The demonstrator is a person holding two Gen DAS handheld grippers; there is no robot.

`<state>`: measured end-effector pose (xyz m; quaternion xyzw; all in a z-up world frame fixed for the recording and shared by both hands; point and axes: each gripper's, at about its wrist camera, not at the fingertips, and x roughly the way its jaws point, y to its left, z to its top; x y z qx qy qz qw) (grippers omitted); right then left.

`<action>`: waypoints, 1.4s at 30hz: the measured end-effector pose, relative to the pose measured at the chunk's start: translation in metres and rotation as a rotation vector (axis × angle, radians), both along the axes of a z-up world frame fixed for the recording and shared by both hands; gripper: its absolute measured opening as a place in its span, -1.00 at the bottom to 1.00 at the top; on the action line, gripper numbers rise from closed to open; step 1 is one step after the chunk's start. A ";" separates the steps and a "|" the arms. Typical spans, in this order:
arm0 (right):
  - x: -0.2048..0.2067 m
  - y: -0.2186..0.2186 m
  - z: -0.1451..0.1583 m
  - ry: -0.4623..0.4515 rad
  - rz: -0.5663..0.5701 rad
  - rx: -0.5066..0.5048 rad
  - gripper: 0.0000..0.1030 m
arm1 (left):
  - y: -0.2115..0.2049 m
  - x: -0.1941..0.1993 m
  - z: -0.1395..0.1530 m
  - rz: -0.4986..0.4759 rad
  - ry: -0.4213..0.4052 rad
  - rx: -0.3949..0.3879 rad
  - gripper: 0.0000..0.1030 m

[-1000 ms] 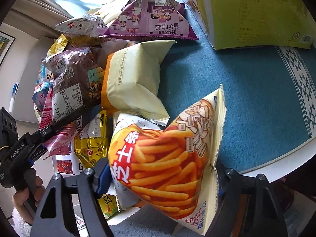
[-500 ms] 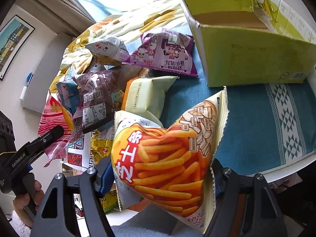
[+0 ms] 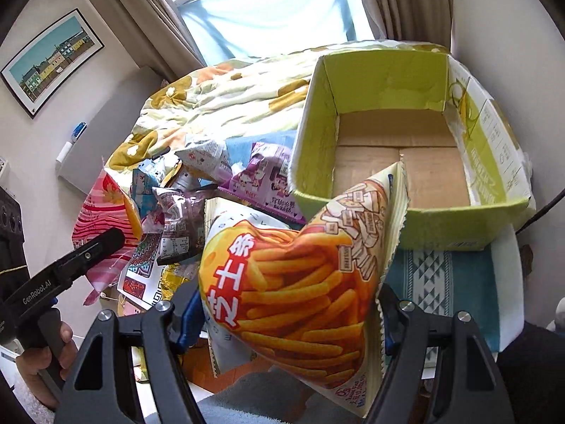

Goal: Organize snacks
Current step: 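Carry both bags into the yellow box and open both tools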

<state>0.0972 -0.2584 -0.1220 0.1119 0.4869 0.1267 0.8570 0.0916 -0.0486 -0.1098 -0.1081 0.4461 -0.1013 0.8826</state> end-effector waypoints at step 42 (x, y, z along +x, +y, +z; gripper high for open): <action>0.193 -0.166 0.015 0.033 -0.364 -0.122 0.39 | -0.214 0.309 -0.035 -0.308 0.060 0.262 0.99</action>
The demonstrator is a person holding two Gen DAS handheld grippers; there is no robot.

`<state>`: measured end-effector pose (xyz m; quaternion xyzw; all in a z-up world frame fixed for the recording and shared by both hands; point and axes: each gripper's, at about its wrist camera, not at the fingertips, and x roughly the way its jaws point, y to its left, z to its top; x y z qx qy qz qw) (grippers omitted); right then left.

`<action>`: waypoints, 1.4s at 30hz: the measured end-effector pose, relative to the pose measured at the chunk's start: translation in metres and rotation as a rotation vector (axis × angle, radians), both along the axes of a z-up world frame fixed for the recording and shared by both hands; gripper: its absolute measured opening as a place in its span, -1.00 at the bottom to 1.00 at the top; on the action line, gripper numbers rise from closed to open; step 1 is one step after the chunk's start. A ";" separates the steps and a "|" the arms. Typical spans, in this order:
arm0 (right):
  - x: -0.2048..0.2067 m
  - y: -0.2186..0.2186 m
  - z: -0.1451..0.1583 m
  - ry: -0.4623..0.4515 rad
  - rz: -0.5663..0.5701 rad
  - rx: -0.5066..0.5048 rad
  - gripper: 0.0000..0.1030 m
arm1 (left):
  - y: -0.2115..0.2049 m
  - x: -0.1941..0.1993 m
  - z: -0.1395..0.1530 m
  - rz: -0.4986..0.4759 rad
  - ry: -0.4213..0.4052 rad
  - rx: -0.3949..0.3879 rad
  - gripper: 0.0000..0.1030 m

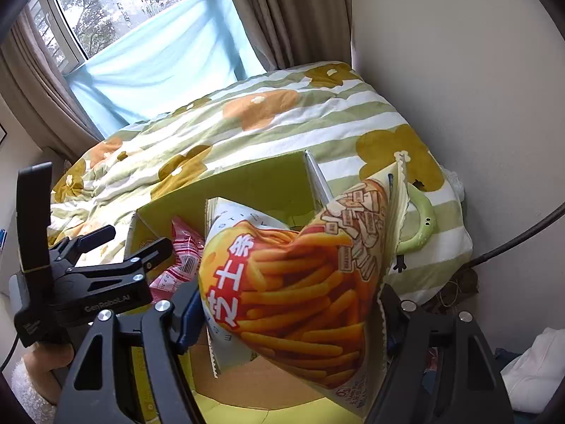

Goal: Organize snacks
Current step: 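Carry both bags into the yellow box and open both tools, then move both tools back over the snack pile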

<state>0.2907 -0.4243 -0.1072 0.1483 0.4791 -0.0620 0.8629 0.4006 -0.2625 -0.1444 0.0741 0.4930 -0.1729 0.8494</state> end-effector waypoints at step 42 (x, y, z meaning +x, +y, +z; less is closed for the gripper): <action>-0.013 0.029 0.051 -0.150 0.315 -0.127 0.99 | 0.124 -0.192 0.091 0.424 -0.170 -0.030 0.99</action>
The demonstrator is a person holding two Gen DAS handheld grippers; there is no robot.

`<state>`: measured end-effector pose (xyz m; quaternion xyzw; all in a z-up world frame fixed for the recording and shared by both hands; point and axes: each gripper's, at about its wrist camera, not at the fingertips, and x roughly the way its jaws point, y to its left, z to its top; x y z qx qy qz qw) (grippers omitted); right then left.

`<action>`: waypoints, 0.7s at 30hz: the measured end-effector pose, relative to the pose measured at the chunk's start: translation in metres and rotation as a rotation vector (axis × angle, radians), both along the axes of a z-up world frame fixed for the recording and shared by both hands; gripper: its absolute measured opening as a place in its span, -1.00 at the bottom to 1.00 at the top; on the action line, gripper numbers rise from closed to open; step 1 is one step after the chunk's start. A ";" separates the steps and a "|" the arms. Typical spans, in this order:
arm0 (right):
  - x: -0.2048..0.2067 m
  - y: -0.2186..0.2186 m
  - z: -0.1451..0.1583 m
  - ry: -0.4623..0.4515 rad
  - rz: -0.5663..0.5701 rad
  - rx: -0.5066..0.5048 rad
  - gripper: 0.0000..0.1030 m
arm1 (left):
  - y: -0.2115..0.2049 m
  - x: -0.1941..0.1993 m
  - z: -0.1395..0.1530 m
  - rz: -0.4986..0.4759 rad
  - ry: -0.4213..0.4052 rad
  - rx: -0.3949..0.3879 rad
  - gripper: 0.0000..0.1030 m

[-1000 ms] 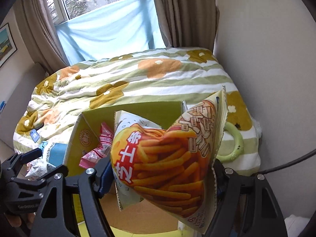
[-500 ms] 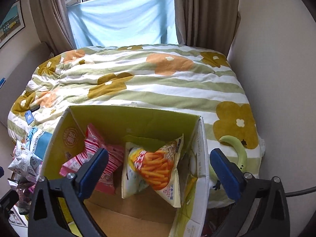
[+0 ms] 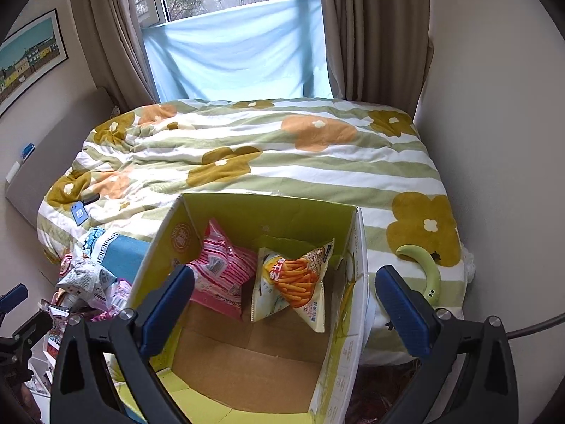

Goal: Organize snacks
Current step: 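Move both tools back over the snack pile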

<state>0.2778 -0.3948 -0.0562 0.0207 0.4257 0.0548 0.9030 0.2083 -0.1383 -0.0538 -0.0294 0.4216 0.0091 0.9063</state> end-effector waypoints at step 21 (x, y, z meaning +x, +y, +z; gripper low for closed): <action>-0.200 0.154 0.035 -0.167 -0.145 0.072 0.99 | 0.180 -0.134 0.017 -0.116 -0.085 0.007 0.99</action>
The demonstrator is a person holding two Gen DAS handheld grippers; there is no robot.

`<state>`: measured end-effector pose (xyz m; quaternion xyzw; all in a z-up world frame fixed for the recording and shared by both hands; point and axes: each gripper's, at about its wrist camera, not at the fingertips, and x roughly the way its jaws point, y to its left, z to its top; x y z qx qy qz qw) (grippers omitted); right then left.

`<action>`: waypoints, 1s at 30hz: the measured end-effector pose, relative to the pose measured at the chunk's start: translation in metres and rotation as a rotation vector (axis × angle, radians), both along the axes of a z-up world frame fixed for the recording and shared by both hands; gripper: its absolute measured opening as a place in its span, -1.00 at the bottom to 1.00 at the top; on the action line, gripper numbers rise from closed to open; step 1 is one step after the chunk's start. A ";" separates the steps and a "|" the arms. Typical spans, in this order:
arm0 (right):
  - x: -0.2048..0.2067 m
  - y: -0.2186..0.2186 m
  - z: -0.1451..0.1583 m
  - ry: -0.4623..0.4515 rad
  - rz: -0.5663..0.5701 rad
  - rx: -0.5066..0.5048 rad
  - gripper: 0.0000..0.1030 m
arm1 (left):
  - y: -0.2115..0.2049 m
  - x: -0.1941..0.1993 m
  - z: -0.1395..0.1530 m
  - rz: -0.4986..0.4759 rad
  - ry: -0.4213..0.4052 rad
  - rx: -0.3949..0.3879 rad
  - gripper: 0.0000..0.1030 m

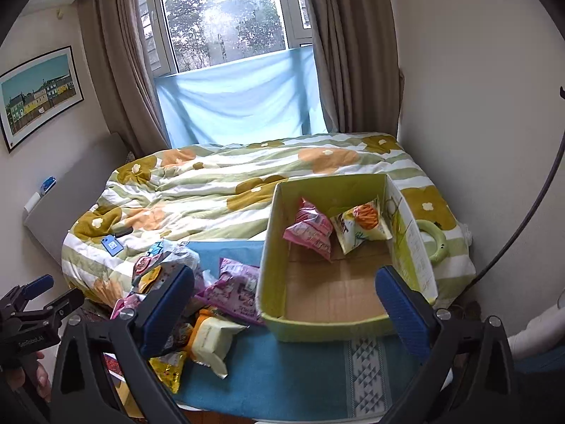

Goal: Organize snacks
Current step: 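Move both tools back over the snack pile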

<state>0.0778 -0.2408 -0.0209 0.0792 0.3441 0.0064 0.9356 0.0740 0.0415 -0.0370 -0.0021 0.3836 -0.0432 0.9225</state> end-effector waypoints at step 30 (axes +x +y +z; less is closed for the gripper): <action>0.028 0.094 -0.196 0.222 0.102 0.149 0.99 | -0.014 0.116 -0.194 -0.063 0.343 -0.155 0.99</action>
